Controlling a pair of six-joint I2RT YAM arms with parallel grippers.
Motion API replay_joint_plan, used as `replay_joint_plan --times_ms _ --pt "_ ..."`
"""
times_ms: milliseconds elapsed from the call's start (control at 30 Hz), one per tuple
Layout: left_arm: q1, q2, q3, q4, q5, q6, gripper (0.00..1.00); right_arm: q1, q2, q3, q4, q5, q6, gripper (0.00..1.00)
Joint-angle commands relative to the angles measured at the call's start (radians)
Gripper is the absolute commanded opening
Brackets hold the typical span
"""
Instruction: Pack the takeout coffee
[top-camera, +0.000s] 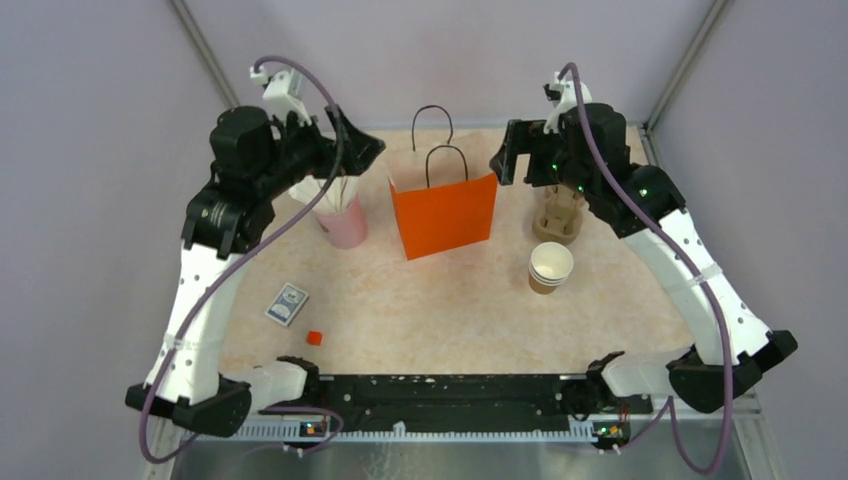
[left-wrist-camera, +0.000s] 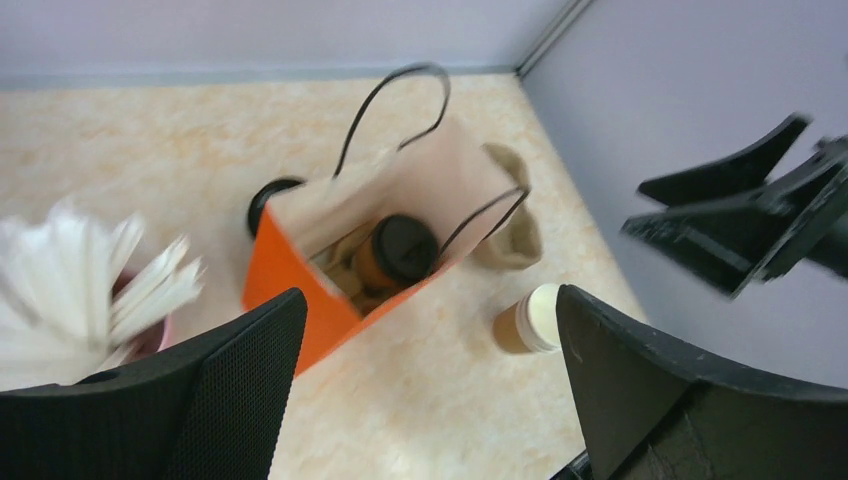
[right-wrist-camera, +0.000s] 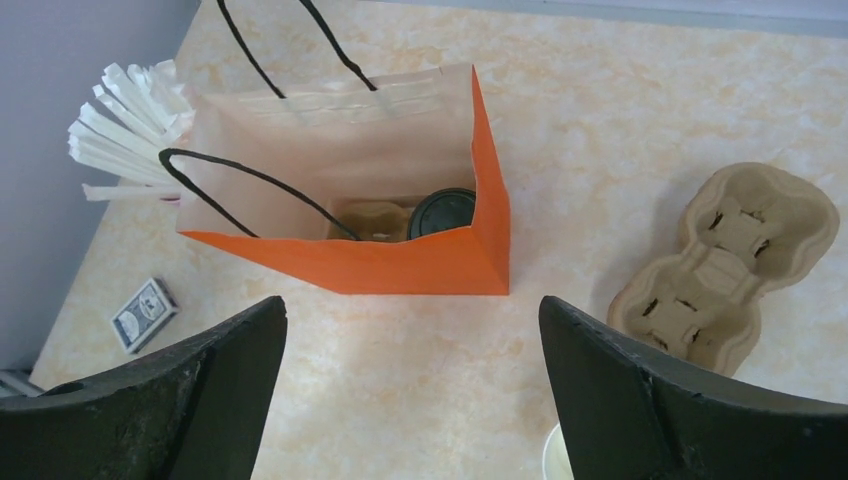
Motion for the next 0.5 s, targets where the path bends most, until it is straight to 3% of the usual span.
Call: replay_joint_plan --times_ms 0,200,467 --pt "0.002 -0.157 -0.167 -0.146 -0.149 0.130 0.99 -0.008 -0.072 -0.028 0.043 0.045 0.148 0.96" --pt "0.002 -0.357 -0.330 -0.113 -0.165 0.115 0.99 -0.008 -0.189 -0.141 0.082 0.096 0.196 0.99" --pt "0.002 -0.382 -0.350 -0.039 -0.090 0.082 0.99 -0.008 -0.330 -0.247 0.183 0.149 0.213 0.99"
